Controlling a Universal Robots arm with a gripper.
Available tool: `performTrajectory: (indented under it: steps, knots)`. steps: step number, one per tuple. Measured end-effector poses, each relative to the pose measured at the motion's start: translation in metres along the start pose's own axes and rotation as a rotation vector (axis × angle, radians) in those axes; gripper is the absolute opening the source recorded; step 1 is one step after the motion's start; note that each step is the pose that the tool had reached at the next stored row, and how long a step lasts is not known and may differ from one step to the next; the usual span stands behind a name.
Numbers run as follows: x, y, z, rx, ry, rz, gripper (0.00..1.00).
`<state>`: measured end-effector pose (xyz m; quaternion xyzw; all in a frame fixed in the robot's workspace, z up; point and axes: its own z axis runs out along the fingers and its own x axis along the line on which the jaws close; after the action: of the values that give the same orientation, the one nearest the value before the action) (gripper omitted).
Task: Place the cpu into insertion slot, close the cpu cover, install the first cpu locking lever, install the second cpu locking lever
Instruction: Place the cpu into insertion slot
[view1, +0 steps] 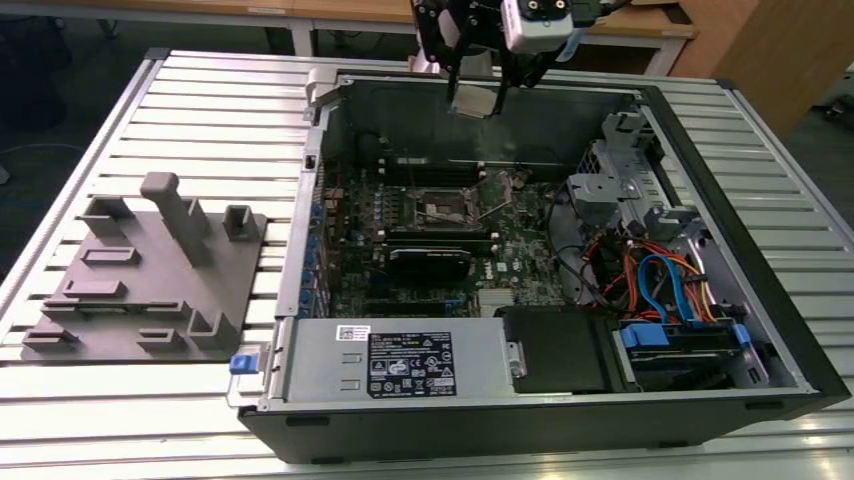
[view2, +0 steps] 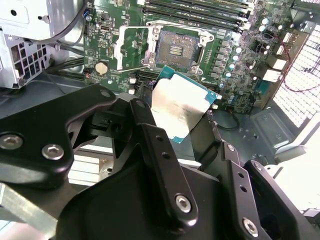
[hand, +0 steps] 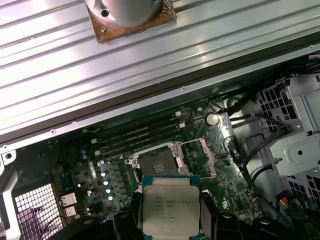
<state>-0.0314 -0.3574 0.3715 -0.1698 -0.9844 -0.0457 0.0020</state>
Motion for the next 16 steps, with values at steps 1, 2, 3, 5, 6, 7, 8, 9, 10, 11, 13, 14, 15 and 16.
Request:
performTrajectory:
  steps: [1,2,3,5,6,7,8,9,10,11,13,14,15,16]
  knots:
    - [0.0001,0.0000,0.0000,-0.0001,-0.0004,0.004,0.54]
    - [0.0002,-0.0001,0.0001,-0.0003,-0.0010,0.011,0.54]
    - [0.0003,-0.0001,0.0001,-0.0004,-0.0018,0.020,0.54]
    - [0.0004,-0.0001,0.0002,-0.0007,-0.0033,0.037,0.54]
    - [0.0004,-0.0002,0.0002,-0.0008,-0.0039,0.043,0.54]
    - [0.0004,-0.0002,0.0002,-0.0009,-0.0041,0.046,0.54]
    - [0.0004,-0.0002,0.0002,-0.0010,-0.0043,0.047,0.54]
    - [0.0004,-0.0002,0.0002,-0.0010,-0.0043,0.048,0.54]
    - [0.0004,-0.0002,0.0002,-0.0010,-0.0043,0.048,0.54]
    - [0.0004,-0.0002,0.0002,-0.0010,-0.0044,0.048,0.54]
    - [0.0004,-0.0002,0.0002,-0.0010,-0.0044,0.048,0.54]
    - [0.0004,-0.0002,0.0002,-0.0010,-0.0044,0.048,0.54]
    - [0.0004,-0.0002,0.0002,-0.0010,-0.0043,0.048,0.54]
    - [0.0004,-0.0002,0.0002,-0.0010,-0.0043,0.048,0.54]
